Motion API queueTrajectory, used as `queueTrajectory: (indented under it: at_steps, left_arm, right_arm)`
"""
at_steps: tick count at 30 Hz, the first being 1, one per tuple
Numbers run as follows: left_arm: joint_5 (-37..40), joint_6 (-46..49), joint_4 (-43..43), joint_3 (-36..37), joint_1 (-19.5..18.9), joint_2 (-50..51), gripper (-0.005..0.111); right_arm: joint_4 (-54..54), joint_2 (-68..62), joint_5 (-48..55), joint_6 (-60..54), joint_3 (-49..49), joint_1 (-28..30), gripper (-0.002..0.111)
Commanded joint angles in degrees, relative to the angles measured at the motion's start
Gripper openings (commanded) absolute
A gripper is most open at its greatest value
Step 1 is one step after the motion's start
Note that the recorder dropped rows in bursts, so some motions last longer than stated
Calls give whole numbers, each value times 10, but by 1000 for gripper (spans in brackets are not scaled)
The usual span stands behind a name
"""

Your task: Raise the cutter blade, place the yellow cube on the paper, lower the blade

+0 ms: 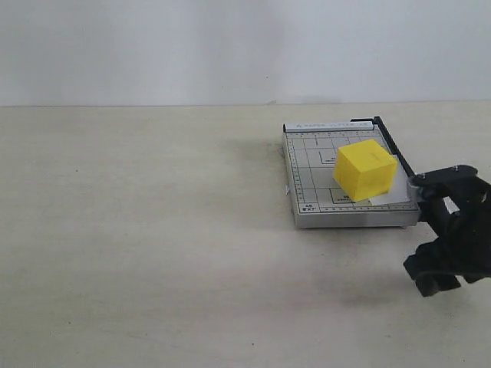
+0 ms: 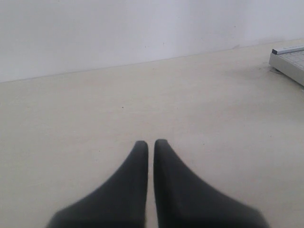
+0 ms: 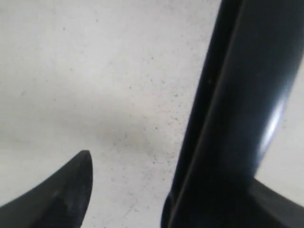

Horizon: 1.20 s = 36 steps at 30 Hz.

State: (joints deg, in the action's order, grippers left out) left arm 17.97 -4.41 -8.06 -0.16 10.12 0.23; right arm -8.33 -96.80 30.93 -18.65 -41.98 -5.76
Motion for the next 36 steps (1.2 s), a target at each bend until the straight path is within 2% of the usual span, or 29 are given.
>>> queueTrajectory:
  at_steps: [1, 8, 17, 20, 22, 25, 26, 32, 36]
  left_arm:
    - [0, 3, -1, 2, -2, -2, 4]
    - [0, 3, -1, 2, -2, -2, 4]
    - [0, 3, -1, 2, -2, -2, 4]
    - [0, 3, -1, 2, -2, -2, 4]
    - [0, 3, -1, 2, -2, -2, 4]
    - [0, 3, -1, 2, -2, -2, 4]
    - [0, 3, -1, 2, -2, -2, 4]
    - [0, 3, -1, 2, -2, -2, 4]
    - [0, 3, -1, 2, -2, -2, 4]
  right_arm:
    - [7, 46, 6, -7, -19, 0, 64]
    - [48, 114, 39, -3, -42, 0, 64]
    - [49, 195, 36, 16, -44, 0, 61]
    - [49, 219, 47, 19, -44, 0, 47]
    - [44, 236, 57, 19, -44, 0, 33]
    - [14, 279, 50, 19, -41, 0, 4]
    - [-4, 302, 34, 16, -35, 0, 0]
    - [-135, 475, -58, -48, 41, 0, 0]
    - [-169, 702, -53, -73, 135, 0, 0]
